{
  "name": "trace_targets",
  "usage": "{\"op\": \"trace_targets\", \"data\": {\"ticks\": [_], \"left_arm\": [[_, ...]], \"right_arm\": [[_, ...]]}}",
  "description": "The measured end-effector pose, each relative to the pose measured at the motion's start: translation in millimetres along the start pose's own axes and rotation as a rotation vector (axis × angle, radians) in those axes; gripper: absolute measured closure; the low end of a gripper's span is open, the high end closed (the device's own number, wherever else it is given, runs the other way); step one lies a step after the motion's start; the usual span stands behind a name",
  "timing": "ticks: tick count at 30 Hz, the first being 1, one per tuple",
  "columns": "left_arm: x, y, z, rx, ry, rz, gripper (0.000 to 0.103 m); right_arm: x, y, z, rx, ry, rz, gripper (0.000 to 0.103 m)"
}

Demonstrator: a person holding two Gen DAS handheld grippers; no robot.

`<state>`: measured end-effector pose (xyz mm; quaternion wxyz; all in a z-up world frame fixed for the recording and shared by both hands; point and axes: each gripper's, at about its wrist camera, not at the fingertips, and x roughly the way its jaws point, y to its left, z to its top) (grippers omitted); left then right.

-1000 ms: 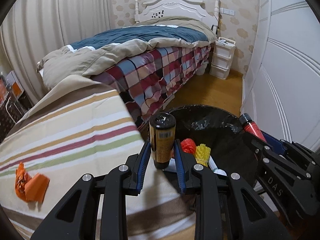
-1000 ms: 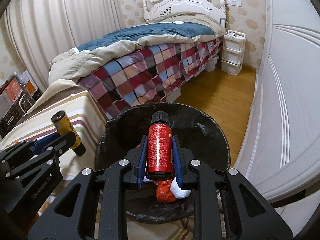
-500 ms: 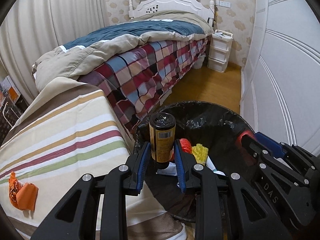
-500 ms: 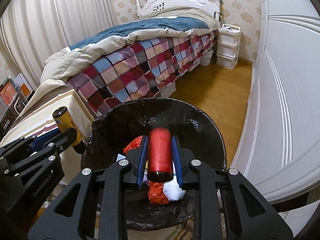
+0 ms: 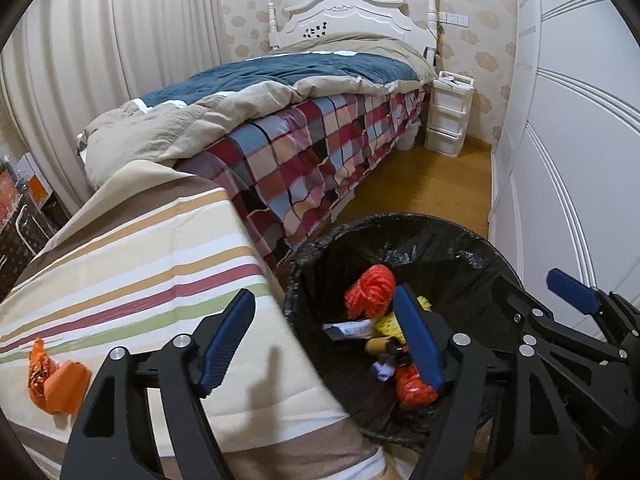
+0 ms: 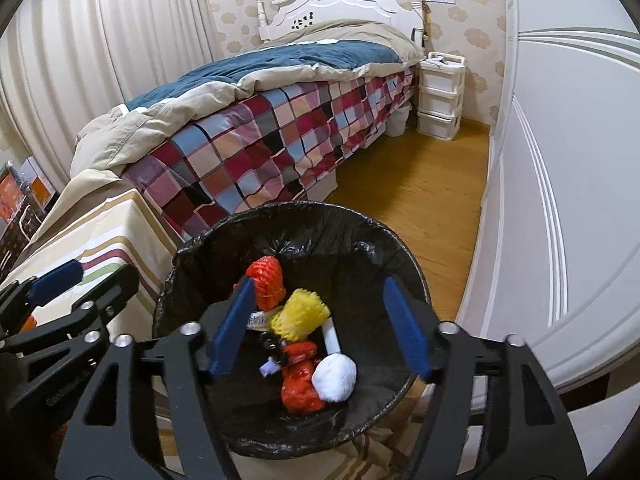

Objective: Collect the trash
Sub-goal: 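Open both tools to drop the bottles into the bin, then move both tools back over the orange bag and cloth on the bed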

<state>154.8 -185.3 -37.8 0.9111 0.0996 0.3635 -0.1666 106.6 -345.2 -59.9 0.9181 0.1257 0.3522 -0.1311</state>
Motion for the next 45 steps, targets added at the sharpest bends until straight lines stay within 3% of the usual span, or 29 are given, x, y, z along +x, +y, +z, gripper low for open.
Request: {"op": "trace_targets", "data": {"ticks": [6, 11, 23, 32, 45], "left_arm": [[-16, 26, -10, -0.045, 0.006, 0.027, 0.025], [-35, 59, -30, -0.069, 0.009, 0.094, 0.021], [-74, 152, -83, -0.201, 0.043, 0.234, 0.02], [-87, 200, -111, -0.252, 0.069, 0.344, 0.018], [-97, 247, -136, -0.329, 0.114, 0.38, 0.017]], "right_arm": [[-11, 12, -4, -0.012, -0.002, 0.003, 0.017], [-21, 34, -11, -0.022, 0.008, 0.03, 0.013], [-36, 130, -44, -0.18, 0.071, 0.152, 0.011], [-43, 186, -64, -0.295, 0.106, 0.203, 0.011], [-43, 254, -81, -0.404, 0.149, 0.285, 0.011]]}}
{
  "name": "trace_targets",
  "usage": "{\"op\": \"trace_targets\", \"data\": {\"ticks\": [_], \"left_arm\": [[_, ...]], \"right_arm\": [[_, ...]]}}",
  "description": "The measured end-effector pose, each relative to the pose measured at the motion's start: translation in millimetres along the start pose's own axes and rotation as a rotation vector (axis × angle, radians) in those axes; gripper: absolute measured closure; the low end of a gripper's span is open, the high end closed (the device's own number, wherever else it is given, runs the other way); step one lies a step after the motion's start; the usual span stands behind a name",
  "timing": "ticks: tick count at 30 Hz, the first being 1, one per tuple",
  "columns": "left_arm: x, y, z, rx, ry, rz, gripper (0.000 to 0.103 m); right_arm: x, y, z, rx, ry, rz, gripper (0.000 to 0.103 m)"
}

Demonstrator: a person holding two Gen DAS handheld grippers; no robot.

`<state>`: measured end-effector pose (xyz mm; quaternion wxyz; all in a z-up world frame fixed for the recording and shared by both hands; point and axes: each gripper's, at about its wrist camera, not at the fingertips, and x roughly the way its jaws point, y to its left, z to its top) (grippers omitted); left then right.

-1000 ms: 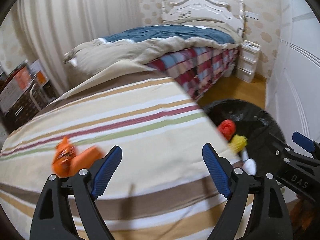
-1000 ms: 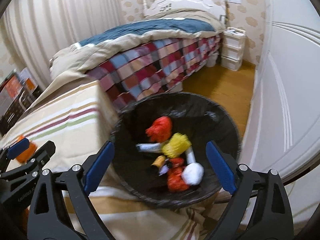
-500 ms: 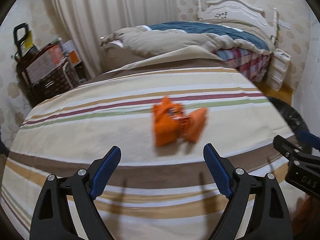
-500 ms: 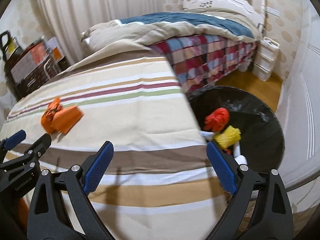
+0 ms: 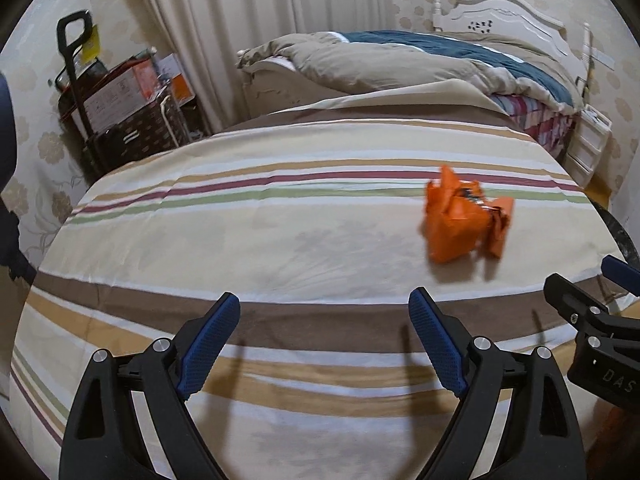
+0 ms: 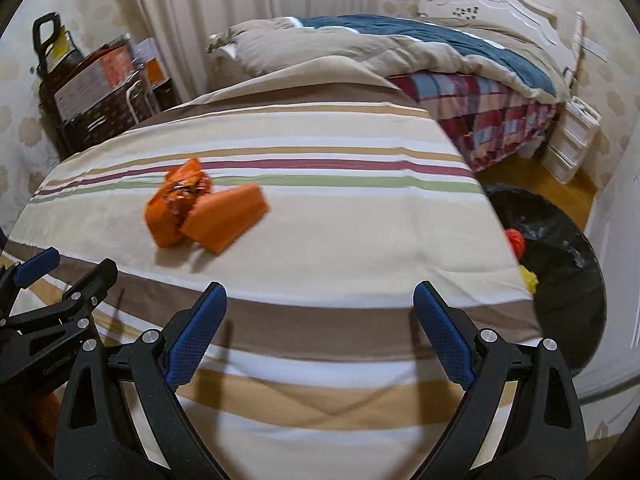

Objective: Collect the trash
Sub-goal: 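Move both tools back over the orange bag and cloth on the bed, then grasp the orange cloth with the right tool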

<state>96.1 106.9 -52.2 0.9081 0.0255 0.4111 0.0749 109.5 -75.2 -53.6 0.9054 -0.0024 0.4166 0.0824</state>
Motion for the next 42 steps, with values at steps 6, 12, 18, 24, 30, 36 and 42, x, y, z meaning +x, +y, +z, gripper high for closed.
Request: {"op": "trace_targets", "data": {"ticks": [6, 12, 18, 24, 30, 36, 42], "left_arm": [[4, 23, 0, -0.056, 0.014, 0.013, 0.017], [7, 35, -1, -0.102, 0.028, 0.0, 0.017], [9, 34, -1, -0.098, 0.035, -0.005, 0.017], [15, 35, 0, -0.093, 0.059, -0.015, 0.017], [20, 36, 0, -0.097, 0.081, -0.019, 0.017], [20, 36, 0, -0.098, 0.083, -0.02, 0.017], [20, 35, 1, -0.097, 0.082, -0.016, 0.017]], "right_arm": [[13, 23, 10, -0.039, 0.014, 0.012, 0.011], [25, 35, 20, -0.053, 0.024, -0.004, 0.011], [33, 24, 24, -0.002, 0.058, -0.02, 0.011], [33, 7, 24, 0.035, 0.058, -0.064, 0.011], [30, 7, 22, 0.019, 0.055, -0.065, 0.011], [33, 18, 27, -0.019, 0.044, -0.056, 0.011], [39, 23, 38, -0.023, 0.023, -0.055, 0.011]]}}
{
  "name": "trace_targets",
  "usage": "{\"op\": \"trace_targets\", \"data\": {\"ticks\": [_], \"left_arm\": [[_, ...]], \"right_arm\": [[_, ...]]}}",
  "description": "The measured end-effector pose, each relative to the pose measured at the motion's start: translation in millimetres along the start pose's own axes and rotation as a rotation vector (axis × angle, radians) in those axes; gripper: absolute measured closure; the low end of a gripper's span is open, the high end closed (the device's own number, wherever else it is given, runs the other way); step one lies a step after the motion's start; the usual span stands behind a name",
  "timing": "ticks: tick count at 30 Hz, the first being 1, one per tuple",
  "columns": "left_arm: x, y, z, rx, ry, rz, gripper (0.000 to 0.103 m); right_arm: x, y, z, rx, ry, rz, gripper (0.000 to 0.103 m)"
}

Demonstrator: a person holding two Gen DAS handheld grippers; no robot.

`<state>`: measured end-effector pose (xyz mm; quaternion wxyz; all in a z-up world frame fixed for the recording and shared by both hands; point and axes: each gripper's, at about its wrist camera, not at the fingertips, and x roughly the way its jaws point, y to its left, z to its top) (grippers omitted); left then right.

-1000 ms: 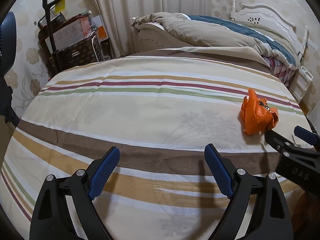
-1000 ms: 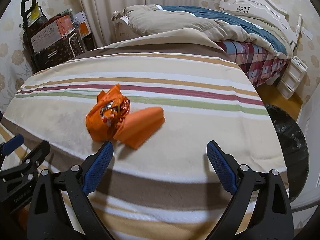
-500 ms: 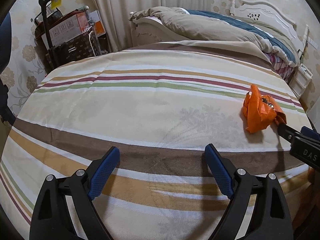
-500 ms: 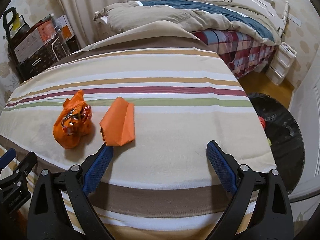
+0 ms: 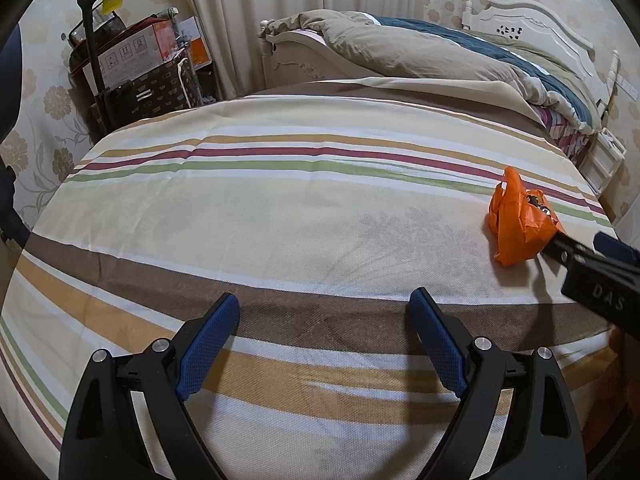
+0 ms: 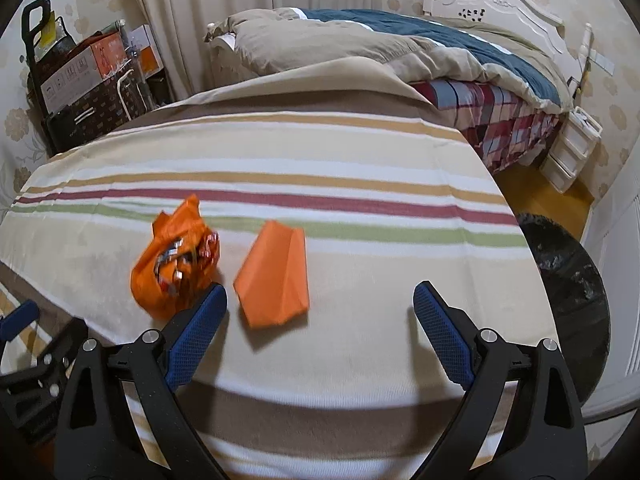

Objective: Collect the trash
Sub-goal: 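Grasp the orange cloth with the right tool, then grasp the orange bag with the left tool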

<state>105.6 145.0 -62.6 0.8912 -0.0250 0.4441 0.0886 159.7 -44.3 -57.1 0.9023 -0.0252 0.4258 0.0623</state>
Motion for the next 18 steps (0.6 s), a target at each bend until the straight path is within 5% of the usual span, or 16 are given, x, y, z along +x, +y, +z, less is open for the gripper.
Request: {"op": "trace_targets", "data": {"ticks": [5, 13, 18], "left_arm": [[0, 0, 0, 0.007, -0.002, 0.008, 0.017], [-3, -11, 1, 0.047, -0.015, 0.021, 0.017], [-5, -25, 2, 0.068, -0.026, -0.003, 0.017]], "right_arm": [[4, -2, 6, 0.007, -0.006, 0.007, 0.017], [4, -14, 5, 0.021, -0.005, 0.04, 0.065], [0, -26, 1, 0.031, -0.006, 0.046, 0.068]]}}
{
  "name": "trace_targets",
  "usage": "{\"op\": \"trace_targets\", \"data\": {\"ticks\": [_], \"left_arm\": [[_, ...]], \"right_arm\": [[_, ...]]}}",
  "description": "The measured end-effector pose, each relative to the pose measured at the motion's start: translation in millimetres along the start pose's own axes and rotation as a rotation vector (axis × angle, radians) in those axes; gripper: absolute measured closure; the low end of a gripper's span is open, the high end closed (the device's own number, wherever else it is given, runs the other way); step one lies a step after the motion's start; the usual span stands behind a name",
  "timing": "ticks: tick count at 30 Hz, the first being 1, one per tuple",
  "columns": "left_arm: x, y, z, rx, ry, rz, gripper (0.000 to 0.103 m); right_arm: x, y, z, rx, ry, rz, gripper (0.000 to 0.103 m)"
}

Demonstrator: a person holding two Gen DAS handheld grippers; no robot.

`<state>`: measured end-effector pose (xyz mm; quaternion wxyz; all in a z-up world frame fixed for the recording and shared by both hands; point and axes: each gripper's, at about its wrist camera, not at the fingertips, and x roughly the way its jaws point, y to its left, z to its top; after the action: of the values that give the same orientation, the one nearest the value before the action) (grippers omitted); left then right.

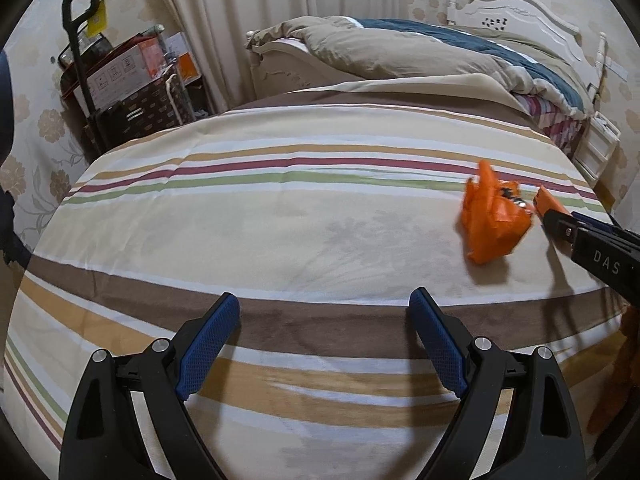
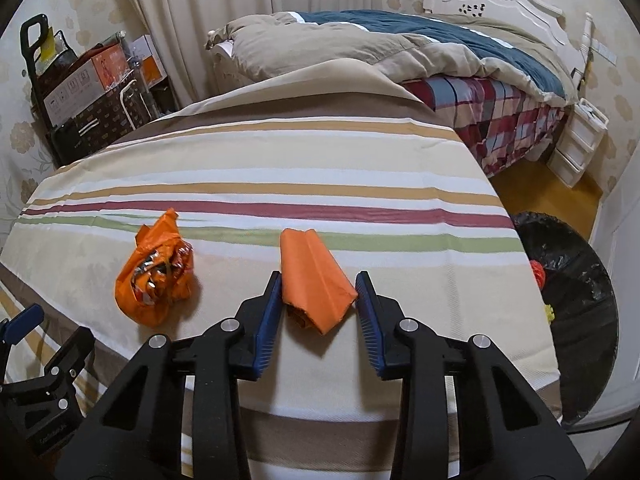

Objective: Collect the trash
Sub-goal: 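Grasp the orange bag with the left tool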

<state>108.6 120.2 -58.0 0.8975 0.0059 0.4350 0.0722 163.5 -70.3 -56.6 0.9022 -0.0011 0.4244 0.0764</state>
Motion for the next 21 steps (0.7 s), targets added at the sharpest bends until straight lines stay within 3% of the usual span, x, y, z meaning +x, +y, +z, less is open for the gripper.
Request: {"op": "trace_targets", "data": {"ticks": [11, 21], "left_arm": [[-5, -44, 4, 0.076, -0.037, -0.079, 0.017], [1, -77, 15, 0.114, -0.045, -0.099, 0.017]], "right_arm": [[-14, -31, -15, 0.024, -0.006, -0.033, 0.068], [-18, -47, -18, 0.046, -0.009, -0.021, 0.068]]}}
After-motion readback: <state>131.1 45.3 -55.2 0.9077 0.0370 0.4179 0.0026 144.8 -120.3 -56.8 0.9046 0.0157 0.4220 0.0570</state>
